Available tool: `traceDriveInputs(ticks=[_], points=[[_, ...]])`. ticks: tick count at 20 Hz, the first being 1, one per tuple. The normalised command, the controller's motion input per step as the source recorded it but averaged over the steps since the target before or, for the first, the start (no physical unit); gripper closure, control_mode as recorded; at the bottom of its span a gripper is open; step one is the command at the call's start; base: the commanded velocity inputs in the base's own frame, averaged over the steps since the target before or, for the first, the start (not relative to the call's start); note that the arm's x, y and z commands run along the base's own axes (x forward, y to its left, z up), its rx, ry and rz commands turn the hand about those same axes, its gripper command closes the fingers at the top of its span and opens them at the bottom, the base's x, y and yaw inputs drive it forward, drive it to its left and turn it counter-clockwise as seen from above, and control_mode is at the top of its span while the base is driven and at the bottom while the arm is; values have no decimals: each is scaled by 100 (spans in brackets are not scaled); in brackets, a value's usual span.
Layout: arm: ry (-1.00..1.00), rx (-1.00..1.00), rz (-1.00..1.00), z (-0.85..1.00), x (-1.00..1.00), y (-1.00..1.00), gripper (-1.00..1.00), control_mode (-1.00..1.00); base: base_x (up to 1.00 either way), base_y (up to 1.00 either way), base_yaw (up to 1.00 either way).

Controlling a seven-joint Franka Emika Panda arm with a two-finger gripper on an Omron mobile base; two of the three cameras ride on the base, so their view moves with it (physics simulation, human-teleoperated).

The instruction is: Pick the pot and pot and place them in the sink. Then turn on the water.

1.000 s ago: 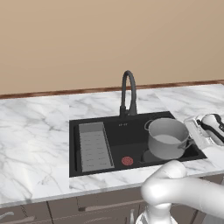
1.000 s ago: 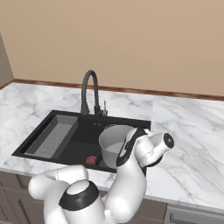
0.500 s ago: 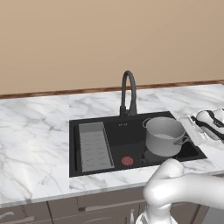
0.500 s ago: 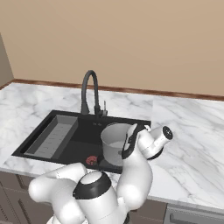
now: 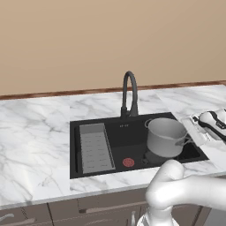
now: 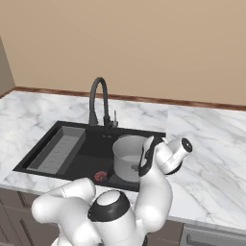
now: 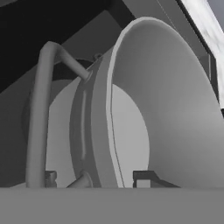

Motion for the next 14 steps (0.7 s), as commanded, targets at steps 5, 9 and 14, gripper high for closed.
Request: traceDriveInputs(ticks=[5,9,14], points=[[0,0,0,-8,-16,2,100,-100,0,0,0],[1,0,0,-2,0,21,100,-100,0,0,0],[6,0,0,-9,0,33,100,-100,0,0,0]])
